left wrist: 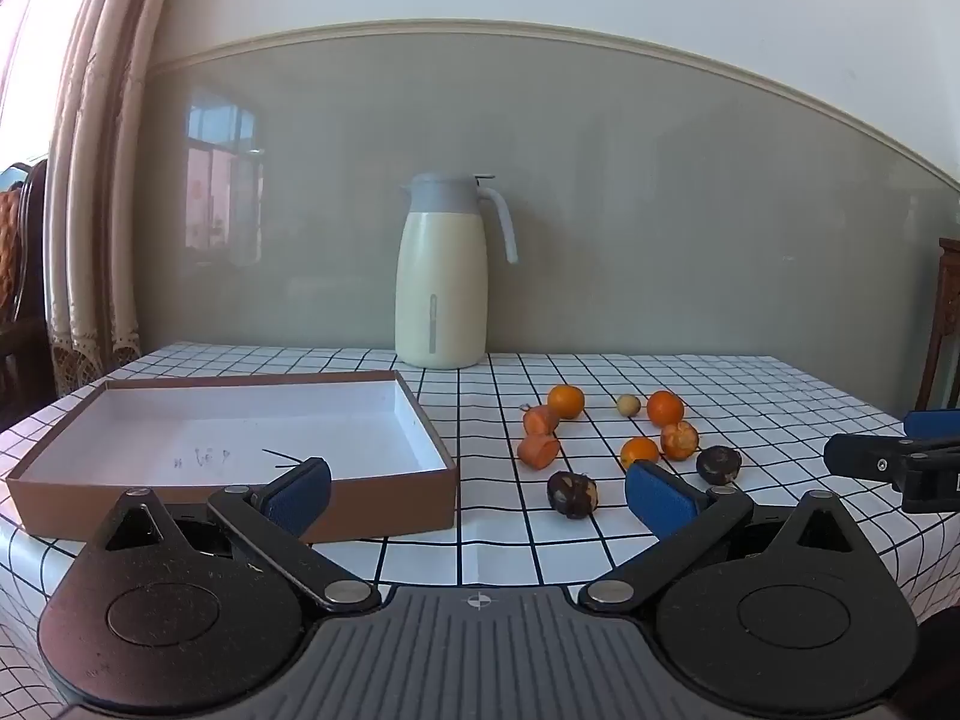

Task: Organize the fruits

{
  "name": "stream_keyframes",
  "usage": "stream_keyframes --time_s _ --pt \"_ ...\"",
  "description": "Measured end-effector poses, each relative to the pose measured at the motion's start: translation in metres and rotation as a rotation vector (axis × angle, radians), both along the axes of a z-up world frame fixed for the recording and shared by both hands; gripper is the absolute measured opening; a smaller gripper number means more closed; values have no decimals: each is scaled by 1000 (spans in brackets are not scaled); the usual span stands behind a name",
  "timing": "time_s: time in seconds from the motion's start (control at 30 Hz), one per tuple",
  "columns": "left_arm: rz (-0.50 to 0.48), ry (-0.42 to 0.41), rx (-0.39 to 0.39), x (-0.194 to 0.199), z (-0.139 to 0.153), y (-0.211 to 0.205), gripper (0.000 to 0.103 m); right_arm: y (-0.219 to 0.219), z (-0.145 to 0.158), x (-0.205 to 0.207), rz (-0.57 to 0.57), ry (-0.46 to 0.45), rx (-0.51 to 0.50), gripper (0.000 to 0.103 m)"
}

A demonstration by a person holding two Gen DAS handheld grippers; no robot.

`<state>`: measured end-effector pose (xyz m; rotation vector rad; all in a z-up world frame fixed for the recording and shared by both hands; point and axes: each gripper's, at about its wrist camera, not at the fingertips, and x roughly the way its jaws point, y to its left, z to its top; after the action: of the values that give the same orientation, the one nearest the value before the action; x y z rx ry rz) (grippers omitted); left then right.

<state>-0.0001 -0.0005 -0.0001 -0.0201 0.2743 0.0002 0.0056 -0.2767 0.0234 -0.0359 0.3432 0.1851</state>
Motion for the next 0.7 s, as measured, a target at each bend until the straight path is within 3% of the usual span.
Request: stream_keyframes --time_s 0.7 --pt "14 -5 -7 -2 1 -1 103 0 0 2 1 6 -8 97"
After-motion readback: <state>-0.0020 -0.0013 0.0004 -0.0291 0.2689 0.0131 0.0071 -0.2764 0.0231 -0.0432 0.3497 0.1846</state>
